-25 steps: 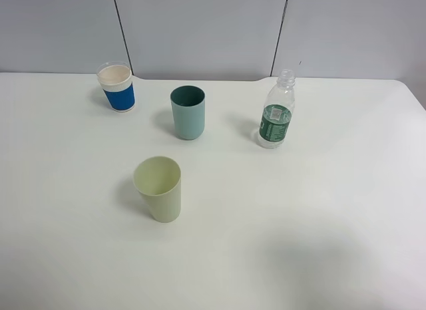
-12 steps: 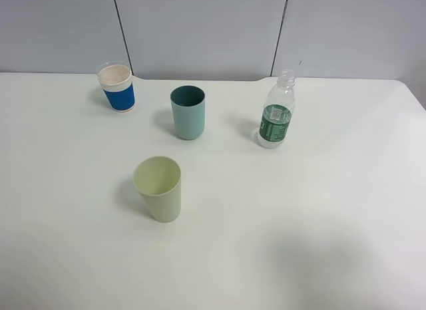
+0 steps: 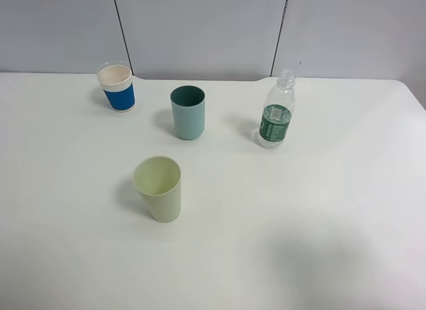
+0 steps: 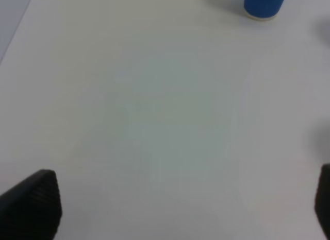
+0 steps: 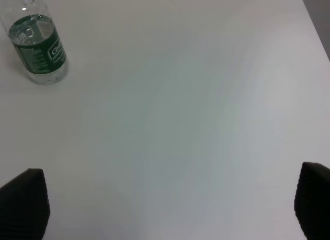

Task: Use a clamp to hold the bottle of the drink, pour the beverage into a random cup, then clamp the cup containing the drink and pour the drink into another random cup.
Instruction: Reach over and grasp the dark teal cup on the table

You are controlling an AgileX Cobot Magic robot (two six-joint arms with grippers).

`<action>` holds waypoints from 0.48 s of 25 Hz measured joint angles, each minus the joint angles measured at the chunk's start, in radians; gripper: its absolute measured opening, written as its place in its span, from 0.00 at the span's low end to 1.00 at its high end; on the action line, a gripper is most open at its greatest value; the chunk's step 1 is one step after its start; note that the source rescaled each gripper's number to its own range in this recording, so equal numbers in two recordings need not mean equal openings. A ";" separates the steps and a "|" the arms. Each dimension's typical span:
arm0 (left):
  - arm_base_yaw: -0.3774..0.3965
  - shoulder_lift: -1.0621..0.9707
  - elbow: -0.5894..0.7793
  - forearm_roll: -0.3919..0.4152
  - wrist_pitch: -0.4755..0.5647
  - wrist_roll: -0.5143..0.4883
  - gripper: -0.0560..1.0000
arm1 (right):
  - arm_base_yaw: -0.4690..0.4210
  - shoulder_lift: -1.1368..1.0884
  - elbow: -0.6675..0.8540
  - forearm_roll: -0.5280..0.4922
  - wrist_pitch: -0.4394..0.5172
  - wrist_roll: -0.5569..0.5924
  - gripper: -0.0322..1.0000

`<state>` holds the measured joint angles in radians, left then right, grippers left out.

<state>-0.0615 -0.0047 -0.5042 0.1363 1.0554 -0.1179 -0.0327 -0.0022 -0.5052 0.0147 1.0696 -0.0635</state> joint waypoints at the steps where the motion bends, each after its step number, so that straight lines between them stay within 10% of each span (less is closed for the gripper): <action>1: 0.000 0.000 0.000 0.000 0.000 0.000 1.00 | 0.000 0.000 0.000 0.000 0.000 0.000 1.00; 12: 0.000 0.000 0.000 0.000 0.000 0.000 1.00 | 0.000 0.000 0.000 0.000 0.000 0.000 1.00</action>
<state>-0.0615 -0.0047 -0.5042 0.1363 1.0554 -0.1179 -0.0327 -0.0022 -0.5052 0.0147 1.0696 -0.0635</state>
